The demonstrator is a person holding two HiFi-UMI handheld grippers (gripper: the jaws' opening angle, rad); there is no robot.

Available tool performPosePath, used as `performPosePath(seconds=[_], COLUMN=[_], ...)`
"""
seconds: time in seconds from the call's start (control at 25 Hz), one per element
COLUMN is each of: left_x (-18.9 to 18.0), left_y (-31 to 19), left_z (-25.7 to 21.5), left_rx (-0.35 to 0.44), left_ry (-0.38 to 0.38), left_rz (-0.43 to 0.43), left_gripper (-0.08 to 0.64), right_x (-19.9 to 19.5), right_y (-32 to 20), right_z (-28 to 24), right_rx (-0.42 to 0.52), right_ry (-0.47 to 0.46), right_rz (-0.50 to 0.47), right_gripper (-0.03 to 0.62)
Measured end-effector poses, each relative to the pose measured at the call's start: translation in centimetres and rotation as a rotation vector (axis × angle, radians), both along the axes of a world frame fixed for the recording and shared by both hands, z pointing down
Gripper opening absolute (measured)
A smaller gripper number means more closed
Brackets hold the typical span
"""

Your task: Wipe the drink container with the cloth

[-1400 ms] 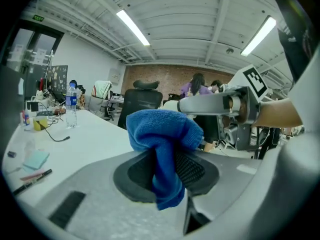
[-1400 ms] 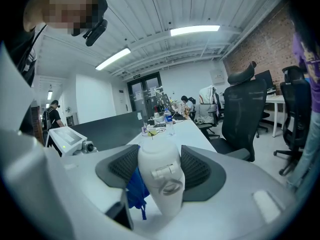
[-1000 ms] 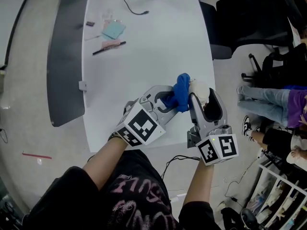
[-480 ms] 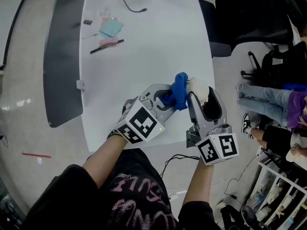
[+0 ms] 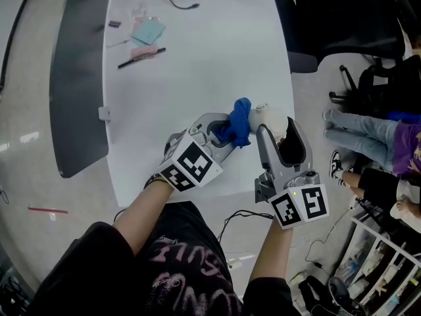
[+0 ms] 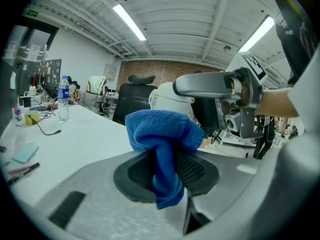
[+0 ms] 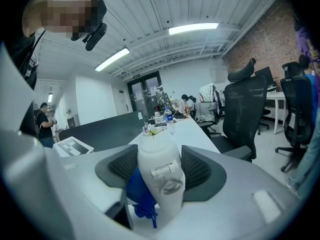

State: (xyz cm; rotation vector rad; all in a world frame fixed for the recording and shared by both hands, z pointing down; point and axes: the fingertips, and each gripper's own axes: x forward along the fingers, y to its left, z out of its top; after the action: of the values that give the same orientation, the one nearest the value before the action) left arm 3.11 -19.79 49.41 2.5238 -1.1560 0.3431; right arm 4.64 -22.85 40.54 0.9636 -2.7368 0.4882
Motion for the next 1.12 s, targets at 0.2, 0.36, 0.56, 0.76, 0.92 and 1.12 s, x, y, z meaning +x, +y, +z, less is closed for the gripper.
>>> performPosePath(seconds=[0.2,0.36,0.56,0.76,0.92,1.12], left_x=[-0.2,-0.1,-0.2,-0.2,-0.3,-0.3], left_y=[-0.1,-0.1,-0.2,-0.2,-0.2,-0.3], left_z=[0.9,2.9,4.7,5.6,6.2,6.6], left_rx=[-0.024,-0.059,-0.119,-0.149,-0.170,-0.186], left_ry=[0.016,-0.002,-0.014,-0.021,-0.027,-0.034], left_rz=[-0.007,-0.004,-0.001,0.003,0.000,0.002], left_gripper=[0.103,0.103,0.103,0.103,0.103,0.103], right_x=[-0.1,-0.1,-0.1,-0.1,-0.2,-0.1], right_y=[-0.1,-0.1,-0.1,-0.1,-0.1,-0.1], right_z=[0.1,0.3,0.5,0.5,0.5,0.5], right_rx=[0.000,-0.002,-0.004,-0.007,-0.009,-0.012], right_ry=[0.013,0.014,0.013,0.012,0.013,0.013], right_rz=[-0.005,-0.008,-0.013,-0.015,-0.019,-0.024], right_gripper=[0.284,0.284,0.284,0.285,0.285,0.287])
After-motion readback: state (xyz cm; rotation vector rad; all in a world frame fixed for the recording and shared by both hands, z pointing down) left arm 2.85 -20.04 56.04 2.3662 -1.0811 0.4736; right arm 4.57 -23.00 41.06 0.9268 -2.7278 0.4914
